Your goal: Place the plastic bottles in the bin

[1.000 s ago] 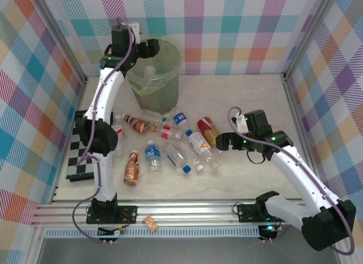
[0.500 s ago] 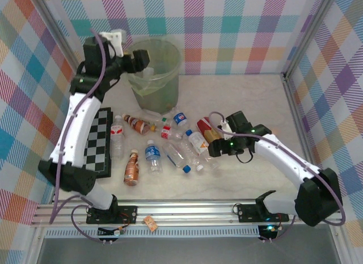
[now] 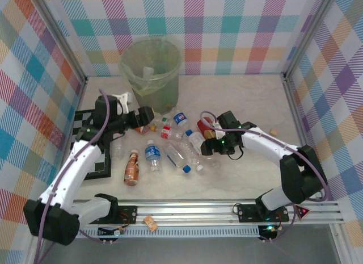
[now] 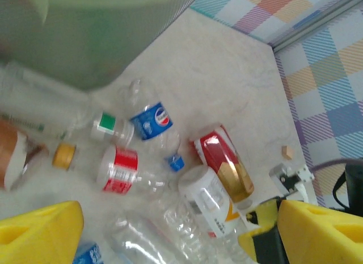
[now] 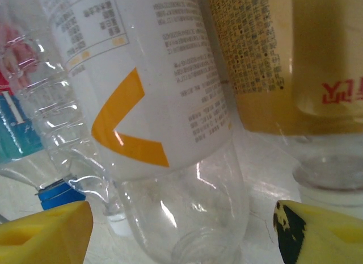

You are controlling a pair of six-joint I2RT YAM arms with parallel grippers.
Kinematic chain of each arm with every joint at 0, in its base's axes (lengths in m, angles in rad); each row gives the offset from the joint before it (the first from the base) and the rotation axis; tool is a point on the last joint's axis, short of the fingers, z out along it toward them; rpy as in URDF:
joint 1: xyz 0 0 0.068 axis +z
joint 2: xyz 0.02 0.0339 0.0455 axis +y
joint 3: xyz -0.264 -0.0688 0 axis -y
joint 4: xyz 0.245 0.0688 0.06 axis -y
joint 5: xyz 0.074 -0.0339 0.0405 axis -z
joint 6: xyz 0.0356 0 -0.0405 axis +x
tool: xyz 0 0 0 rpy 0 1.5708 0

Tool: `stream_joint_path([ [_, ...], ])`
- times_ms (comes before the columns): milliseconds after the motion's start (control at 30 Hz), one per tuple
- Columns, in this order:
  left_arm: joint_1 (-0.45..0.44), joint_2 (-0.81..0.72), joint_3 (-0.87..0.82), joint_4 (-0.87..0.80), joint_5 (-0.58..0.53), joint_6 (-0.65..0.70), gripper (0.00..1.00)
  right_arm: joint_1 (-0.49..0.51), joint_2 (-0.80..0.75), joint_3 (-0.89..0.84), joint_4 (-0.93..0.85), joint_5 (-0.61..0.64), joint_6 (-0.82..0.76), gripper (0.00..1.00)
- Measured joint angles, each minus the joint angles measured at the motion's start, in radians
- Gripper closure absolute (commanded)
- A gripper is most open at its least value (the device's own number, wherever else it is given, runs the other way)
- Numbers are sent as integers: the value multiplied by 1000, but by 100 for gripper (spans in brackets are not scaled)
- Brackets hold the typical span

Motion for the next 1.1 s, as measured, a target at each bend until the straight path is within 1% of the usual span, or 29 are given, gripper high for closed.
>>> stream_joint_path([
  [133,-1,-88,-142,77,17,-90,12,0,45,0,27,-6,16,17],
  [267,-15,-87,-251,149,26,-169,12,0,94,10,60,-11,38,18],
  [367,-42,-76,-299,180,24,-208,12,1,122,12,82,-20,56,20],
  [500,-74,-51,-313,226,18,-237,11,1,133,12,97,-29,74,28],
  [667,-87,-32,-315,277,7,-257,11,1,130,12,97,-26,85,35],
  [833,-99,-19,-315,317,8,-282,10,1,87,11,70,-18,82,42],
  [967,-117,-18,-315,346,8,-305,9,1,9,11,39,-18,80,43],
  [1033,-132,-17,-315,370,13,-324,6,0,-29,12,24,-23,77,43],
  [1100,-155,-4,-314,418,32,-351,1,0,-68,13,21,-44,77,43],
])
